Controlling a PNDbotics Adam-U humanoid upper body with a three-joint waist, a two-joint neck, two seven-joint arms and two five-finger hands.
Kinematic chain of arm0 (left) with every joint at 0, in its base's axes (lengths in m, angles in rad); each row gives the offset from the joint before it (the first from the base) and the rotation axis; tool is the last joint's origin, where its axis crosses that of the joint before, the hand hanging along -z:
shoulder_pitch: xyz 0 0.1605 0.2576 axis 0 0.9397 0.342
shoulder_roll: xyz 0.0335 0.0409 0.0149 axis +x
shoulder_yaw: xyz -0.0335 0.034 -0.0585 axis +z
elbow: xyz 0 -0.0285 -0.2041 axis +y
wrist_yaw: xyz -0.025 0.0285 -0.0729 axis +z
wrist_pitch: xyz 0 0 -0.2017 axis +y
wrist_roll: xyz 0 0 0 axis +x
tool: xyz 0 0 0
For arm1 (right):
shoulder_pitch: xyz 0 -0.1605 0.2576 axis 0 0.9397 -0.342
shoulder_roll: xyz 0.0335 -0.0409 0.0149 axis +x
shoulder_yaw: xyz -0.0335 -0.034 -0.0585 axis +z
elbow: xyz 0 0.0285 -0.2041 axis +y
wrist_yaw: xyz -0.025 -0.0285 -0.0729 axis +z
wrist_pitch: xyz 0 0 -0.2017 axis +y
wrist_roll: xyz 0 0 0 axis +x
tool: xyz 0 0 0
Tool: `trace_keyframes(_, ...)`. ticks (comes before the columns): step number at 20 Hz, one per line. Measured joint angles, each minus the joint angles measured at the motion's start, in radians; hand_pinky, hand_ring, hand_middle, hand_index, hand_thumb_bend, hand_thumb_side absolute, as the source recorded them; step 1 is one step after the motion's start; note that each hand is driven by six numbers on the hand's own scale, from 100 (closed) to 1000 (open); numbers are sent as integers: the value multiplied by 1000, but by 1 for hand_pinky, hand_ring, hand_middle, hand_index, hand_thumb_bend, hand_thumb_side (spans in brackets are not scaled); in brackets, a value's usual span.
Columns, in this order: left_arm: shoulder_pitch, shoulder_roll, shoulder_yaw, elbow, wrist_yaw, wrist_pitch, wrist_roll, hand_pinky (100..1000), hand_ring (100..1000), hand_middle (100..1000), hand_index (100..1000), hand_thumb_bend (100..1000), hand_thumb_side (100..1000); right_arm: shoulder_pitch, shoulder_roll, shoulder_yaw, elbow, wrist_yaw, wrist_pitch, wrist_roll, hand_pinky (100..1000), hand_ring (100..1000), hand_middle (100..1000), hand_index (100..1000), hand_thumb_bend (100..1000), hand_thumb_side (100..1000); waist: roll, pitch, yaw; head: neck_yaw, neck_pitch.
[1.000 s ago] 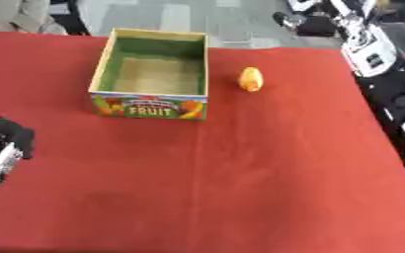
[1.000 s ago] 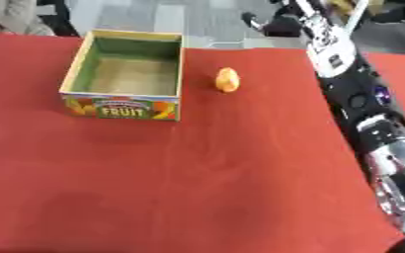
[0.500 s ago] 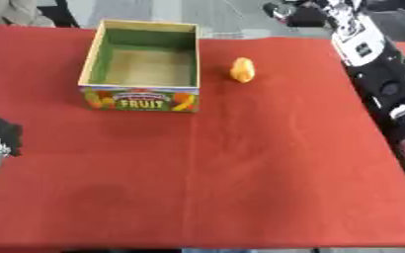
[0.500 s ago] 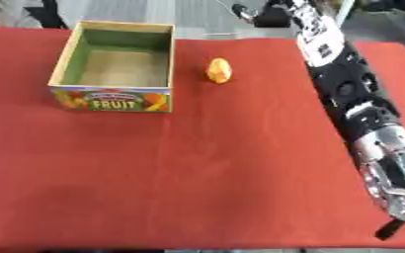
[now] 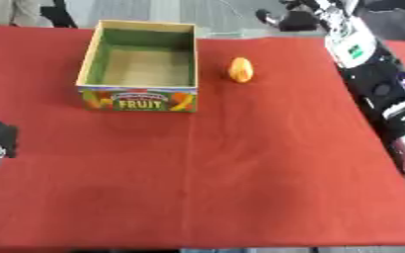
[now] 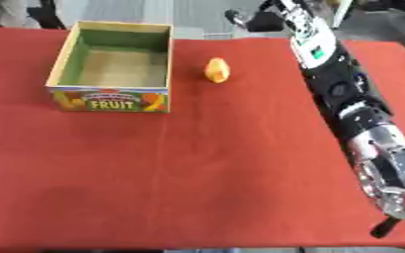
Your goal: Pick up objects on the table and place them in the box.
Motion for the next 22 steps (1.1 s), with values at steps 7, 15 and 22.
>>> trace_keyframes(7, -2, 0, -1, 0, 0, -4, -5, 486, 500, 508, 502, 414, 382, 8, 37, 6, 56, 104, -7, 14, 721, 831, 790, 872, 483, 333, 2, 3, 27, -16, -1)
trace_keyframes(15, -4, 0, -6, 0, 0, -6, -10, 486, 500, 508, 502, 414, 382, 23, 58, -1, 122, 171, -3, -9, 720, 828, 785, 870, 482, 329, 3, 11, 40, -20, -3)
trace_keyframes(22, -4, 0, -7, 0, 0, -6, -11, 487, 499, 507, 502, 413, 383, 31, 67, -1, 151, 198, -4, -15, 727, 842, 817, 875, 508, 329, 3, 17, 41, -21, -3)
